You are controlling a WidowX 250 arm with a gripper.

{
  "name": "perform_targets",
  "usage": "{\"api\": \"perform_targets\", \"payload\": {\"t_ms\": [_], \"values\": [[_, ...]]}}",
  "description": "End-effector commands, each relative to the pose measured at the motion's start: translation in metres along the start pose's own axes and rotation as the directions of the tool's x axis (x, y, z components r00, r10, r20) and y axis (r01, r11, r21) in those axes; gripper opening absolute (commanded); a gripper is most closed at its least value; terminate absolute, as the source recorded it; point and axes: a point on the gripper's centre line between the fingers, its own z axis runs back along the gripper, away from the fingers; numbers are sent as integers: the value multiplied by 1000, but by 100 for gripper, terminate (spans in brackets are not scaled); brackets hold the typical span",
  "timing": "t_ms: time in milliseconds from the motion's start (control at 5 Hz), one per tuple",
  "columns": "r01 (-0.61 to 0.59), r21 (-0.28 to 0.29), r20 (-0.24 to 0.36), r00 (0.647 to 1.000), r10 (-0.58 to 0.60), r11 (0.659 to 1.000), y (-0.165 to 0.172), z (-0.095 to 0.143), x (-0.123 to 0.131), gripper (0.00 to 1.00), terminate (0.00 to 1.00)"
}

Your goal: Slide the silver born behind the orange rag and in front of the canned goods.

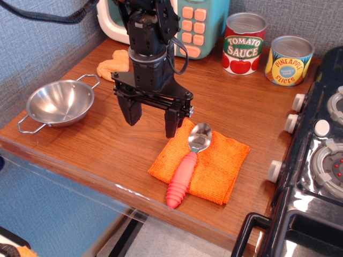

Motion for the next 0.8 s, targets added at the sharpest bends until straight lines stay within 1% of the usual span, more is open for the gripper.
{"api": "perform_targets", "payload": {"t_ms": [0, 200, 400, 600], "values": [[0, 0, 0, 1000, 0, 1000, 0, 0, 0, 100, 0], [-17, 6, 1, 1000, 17, 1000, 28, 1, 0, 100, 0], [-30, -15, 21, 999, 30, 999, 59, 9, 2, 100, 0], [-4, 9, 27, 1000, 4, 1000, 99, 14, 5, 100, 0]]}}
